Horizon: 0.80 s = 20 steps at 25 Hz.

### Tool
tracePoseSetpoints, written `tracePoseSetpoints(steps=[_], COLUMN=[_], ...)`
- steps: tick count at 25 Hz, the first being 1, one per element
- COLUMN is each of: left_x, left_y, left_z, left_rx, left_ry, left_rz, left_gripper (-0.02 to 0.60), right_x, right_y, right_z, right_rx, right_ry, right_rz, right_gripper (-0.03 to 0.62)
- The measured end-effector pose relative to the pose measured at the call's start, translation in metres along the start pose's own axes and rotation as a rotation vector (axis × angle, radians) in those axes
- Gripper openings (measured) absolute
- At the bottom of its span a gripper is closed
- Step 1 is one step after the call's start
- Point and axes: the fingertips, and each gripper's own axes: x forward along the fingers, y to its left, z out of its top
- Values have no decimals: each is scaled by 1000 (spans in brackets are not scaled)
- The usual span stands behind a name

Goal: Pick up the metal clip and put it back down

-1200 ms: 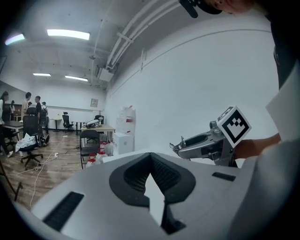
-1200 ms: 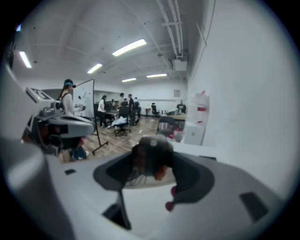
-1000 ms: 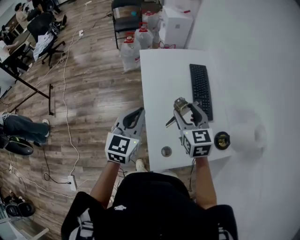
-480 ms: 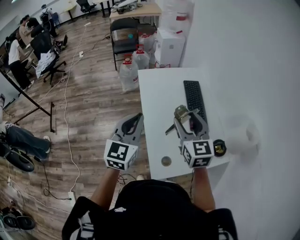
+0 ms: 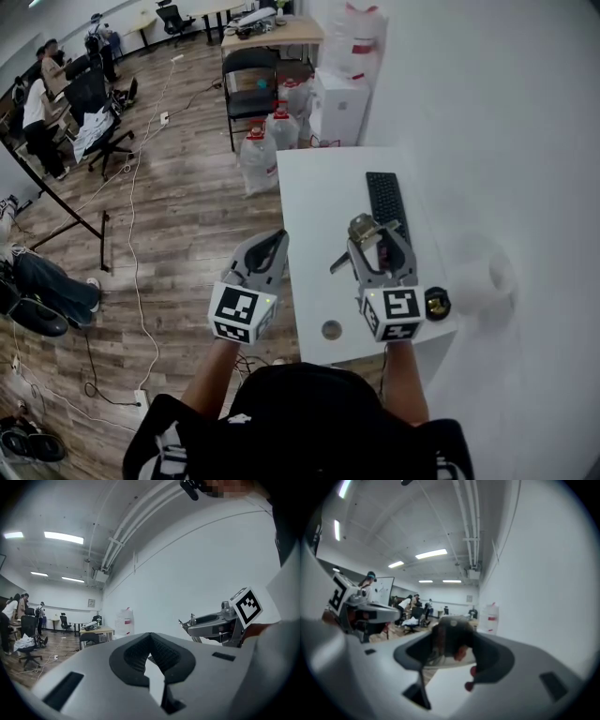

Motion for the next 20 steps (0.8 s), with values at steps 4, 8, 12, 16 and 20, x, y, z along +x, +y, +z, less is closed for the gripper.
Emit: tracePoseSetpoints(steps=[4, 8, 12, 16, 20], left_x=[4, 11, 14, 19, 25], left_y=[0, -4, -7, -7, -8], left_z=[1, 0, -8, -18, -30], left_rx=[8, 10, 12, -2, -21], left_ry=[5, 11, 23, 46, 69], left_rz=[-5, -8, -7, -2, 2], left_gripper=[25, 25, 25, 25, 25], right_x=[3, 5, 7, 12, 18], right_y=[-4, -10, -9, -6, -3], right_z=[1, -2, -13, -27, -56], right_rx=[-2, 0, -5, -13, -30], right_ry=[5, 16, 47, 96, 175], right_rz=[1, 5, 15, 42, 69], right_gripper=[285, 285, 285, 285, 285])
